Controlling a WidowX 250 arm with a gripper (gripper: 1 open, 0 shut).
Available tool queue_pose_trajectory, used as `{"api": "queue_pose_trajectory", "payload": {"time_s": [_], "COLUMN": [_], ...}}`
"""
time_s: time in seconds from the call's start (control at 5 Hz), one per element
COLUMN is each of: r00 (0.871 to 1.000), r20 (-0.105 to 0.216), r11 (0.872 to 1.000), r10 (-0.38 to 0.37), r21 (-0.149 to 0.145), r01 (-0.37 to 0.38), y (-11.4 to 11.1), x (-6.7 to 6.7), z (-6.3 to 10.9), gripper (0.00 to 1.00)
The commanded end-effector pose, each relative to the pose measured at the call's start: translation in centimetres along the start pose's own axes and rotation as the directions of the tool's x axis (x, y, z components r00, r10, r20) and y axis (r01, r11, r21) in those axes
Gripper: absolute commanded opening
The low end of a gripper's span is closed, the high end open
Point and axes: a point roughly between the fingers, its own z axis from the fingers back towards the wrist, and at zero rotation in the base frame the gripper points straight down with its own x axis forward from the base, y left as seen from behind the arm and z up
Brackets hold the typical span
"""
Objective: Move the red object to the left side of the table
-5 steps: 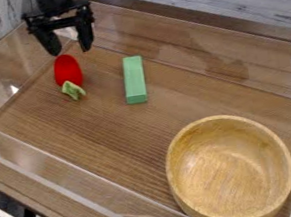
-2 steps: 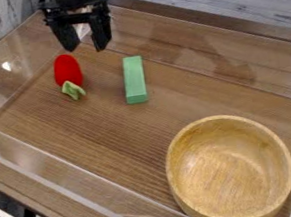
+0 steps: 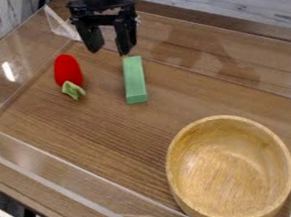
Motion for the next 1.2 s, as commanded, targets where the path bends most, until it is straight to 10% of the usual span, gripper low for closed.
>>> {"api": "queue_pose_trajectory", "payload": {"time_s": [0.0,1.0], "r00": [0.998,0.999], "r20": [0.065,0.042], "r11": [0.999,0.994], "r10": [-0.022,-0.001], "r21": [0.031,0.106], "r01": [0.02,-0.003], "y": [-2.1,-3.0], "x": [-0.4,-1.2], "z": [3.4,-1.4], "gripper": [1.0,1.0]}}
